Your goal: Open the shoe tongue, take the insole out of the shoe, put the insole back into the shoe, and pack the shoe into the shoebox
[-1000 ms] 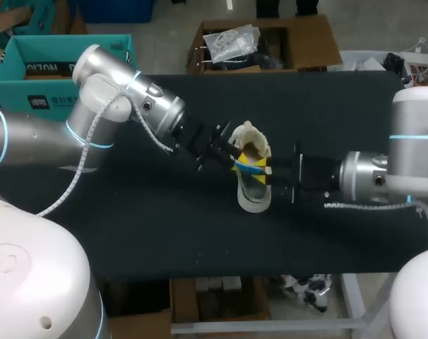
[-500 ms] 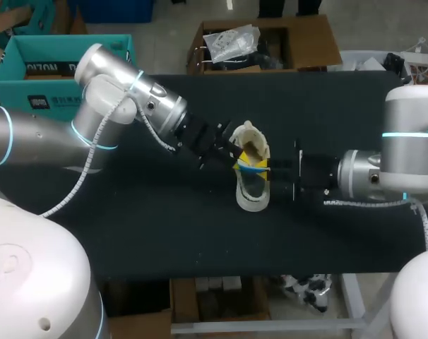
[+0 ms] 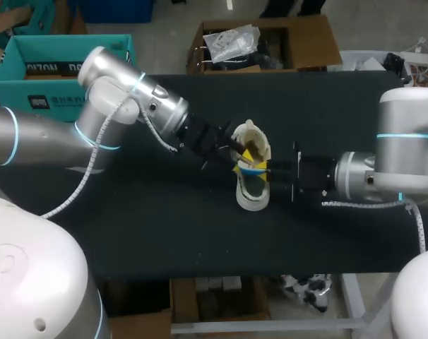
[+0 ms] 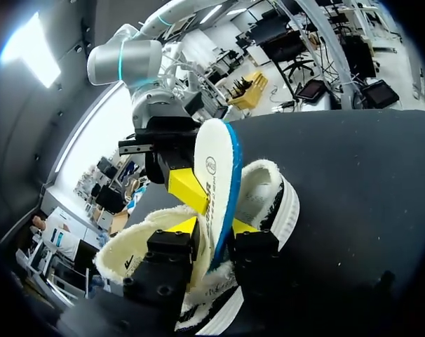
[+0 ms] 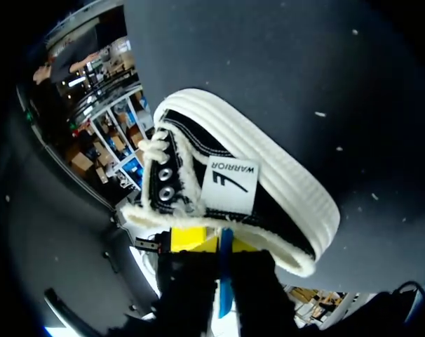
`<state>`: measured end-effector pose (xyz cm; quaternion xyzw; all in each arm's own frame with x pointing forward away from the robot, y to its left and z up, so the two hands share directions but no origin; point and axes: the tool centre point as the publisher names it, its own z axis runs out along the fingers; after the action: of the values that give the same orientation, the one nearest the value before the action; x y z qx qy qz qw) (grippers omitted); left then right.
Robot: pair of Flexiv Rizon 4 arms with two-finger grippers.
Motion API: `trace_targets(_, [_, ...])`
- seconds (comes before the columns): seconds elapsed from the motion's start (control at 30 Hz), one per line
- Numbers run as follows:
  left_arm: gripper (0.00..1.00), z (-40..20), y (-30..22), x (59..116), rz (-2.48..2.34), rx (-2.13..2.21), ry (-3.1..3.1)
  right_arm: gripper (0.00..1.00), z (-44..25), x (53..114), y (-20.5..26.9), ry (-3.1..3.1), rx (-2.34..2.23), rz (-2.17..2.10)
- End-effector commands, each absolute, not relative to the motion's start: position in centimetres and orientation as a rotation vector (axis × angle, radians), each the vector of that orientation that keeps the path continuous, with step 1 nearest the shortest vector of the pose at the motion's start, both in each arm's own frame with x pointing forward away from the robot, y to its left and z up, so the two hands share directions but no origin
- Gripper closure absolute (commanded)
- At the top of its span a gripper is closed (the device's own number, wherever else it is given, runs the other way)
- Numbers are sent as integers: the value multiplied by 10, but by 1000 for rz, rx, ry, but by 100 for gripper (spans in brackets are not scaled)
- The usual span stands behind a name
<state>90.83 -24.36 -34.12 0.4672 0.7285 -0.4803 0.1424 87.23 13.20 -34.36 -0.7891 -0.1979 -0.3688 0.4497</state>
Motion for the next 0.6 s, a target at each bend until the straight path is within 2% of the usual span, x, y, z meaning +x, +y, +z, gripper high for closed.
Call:
trace_targets(0.03, [73,-332,-236,899,-1386,1341,2068,100,-345,871,129,-479,-1957,-925])
trace_targets(0.13, [81,-327,-236,894,-1397,1352,2049,100,-346,872,127,-471,-1963,-927])
trace_targets(0.27, [79,-326,-239,891,-1405,1371,2035,100,-348,873,128,-464,-1970,-924])
trace_targets(0.33, [81,-326,-241,890,-1406,1378,2032,100,-349,874,128,-462,-1970,-922])
trace_targets(0.4, [100,-327,-243,890,-1406,1382,2032,100,-349,874,128,-460,-1969,-922])
trace_targets(0.5, [100,-329,-244,891,-1401,1385,2040,100,-347,871,128,-456,-1966,-922])
trace_targets(0.53, [100,-330,-244,891,-1397,1385,2045,96,-346,869,127,-453,-1967,-923])
trace_targets(0.57, [100,-330,-244,891,-1396,1385,2047,73,-343,866,126,-450,-1968,-926])
trace_targets(0.6, [100,-331,-244,891,-1394,1385,2048,62,-340,863,126,-450,-1968,-933])
